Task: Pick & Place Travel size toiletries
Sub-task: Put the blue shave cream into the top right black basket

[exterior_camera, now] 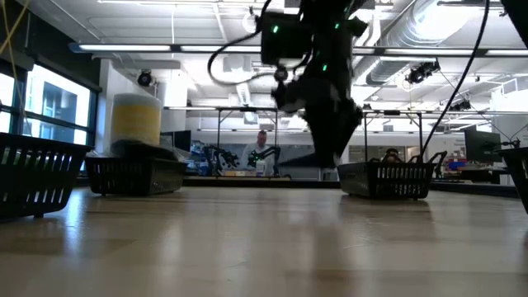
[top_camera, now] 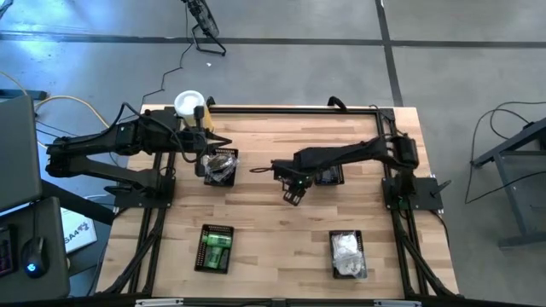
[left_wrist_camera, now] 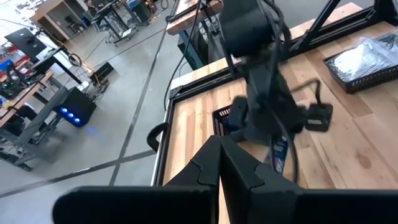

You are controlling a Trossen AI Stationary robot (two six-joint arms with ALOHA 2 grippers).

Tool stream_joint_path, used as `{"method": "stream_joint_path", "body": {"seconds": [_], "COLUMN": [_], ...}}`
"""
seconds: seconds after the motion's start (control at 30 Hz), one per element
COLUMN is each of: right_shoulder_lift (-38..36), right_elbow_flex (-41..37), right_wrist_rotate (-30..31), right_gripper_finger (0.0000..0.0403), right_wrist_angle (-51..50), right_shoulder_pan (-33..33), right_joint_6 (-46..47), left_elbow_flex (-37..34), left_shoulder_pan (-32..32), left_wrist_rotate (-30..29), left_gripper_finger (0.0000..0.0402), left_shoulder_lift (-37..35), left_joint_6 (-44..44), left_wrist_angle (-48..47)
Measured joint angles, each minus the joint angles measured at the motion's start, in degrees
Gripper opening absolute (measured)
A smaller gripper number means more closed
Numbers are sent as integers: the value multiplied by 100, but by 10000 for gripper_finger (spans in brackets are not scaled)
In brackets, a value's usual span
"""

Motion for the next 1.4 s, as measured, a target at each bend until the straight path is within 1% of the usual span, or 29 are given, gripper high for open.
{"method": "stream_joint_path", "body": {"seconds": [0.13,0.3,0.43,0.6,0.77,0.83,0.9,1.03,1.13,1.23,1.4], "right_shoulder_lift": [-389,-768,-867,-867,-871,-960,-1047,-1319,-1387,-1385,-1387], "right_elbow_flex": [4,4,4,-5,-428,-744,-1040,-1468,-1539,-1540,-1540], "right_wrist_rotate": [161,535,796,809,835,973,1210,1147,1085,1004,1056], "right_gripper_finger": [134,132,135,130,134,134,131,128,135,148,175], "right_wrist_angle": [-450,-985,-1331,-1922,-1920,-1904,-1765,-1276,-1042,-1027,-1057], "right_shoulder_pan": [-98,-310,-532,-785,-813,-802,-767,-770,-800,-847,-842], "right_joint_6": [8,57,52,72,187,305,426,587,632,634,655], "left_elbow_flex": [0,0,0,0,0,0,0,0,0,-1,0], "left_shoulder_pan": [0,0,0,0,0,0,0,0,0,0,0], "left_wrist_rotate": [18,16,14,12,11,9,8,-12,-42,-71,-71], "left_gripper_finger": [0,0,0,0,0,0,0,0,0,0,0], "left_shoulder_lift": [0,0,0,0,0,0,0,0,0,0,0], "left_joint_6": [1,-1,-1,-1,-1,3,27,45,45,45,45], "left_wrist_angle": [0,0,0,0,-3,-18,-60,-123,-125,-125,-125]}}
